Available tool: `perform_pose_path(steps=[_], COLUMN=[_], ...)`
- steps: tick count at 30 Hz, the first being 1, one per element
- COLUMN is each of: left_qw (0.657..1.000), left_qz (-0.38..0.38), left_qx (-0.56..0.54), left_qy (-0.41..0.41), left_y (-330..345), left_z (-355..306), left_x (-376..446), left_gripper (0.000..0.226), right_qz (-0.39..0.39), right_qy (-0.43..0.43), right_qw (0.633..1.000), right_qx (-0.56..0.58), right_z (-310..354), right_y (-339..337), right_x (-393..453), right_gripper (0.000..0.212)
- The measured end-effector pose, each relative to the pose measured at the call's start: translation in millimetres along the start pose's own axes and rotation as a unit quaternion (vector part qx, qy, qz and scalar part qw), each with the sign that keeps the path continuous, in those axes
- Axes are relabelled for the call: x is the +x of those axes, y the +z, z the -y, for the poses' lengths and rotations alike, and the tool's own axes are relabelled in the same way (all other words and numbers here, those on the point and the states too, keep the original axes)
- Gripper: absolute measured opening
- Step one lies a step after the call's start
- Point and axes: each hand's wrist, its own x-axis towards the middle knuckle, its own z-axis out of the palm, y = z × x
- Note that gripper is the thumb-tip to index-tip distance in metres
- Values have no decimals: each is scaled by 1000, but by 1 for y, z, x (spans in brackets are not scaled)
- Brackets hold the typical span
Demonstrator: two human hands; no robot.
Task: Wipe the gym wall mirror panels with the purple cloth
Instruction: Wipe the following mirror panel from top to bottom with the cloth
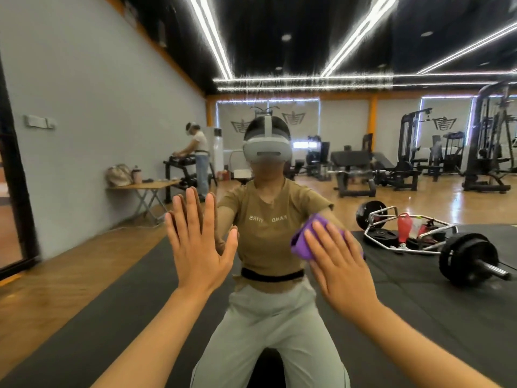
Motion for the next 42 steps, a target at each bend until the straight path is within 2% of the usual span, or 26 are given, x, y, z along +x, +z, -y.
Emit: perform_pose_path(steps=[6,11,16,21,25,28,33,36,39,42], left_qw=[1000,1000,1000,1000,1000,1000,1000,1000,1000,999], left_qz=[5,4,3,1,2,4,5,7,5,8], left_qx=[-1,-7,-14,-10,-8,-9,-16,-14,-15,-20], left_qy=[2,-2,-8,-9,-6,-5,-11,-10,-13,-23], left_y=[-2,-2,-1,0,0,1,1,0,0,1], left_z=[2,1,-2,-2,-2,-1,-1,0,-1,-5], left_x=[0,0,-1,-1,-2,-2,-3,-4,-4,-5], left_gripper=[76,75,76,77,77,77,77,76,76,76], right_qz=[-29,-56,-73,-11,4,-1,-51,-51,-68,-91], right_qy=[77,122,121,56,50,37,157,179,209,221], right_qw=[996,990,989,998,998,999,985,981,973,968], right_qx=[18,50,41,26,30,25,57,59,70,73], right_z=[-39,-53,-29,3,3,-4,-33,-63,-71,-59], right_y=[-31,-47,-23,6,12,4,-25,-46,-54,-44], right_x=[121,155,84,-45,-74,-48,74,135,157,139], right_gripper=[58,58,58,56,54,56,60,60,61,61])
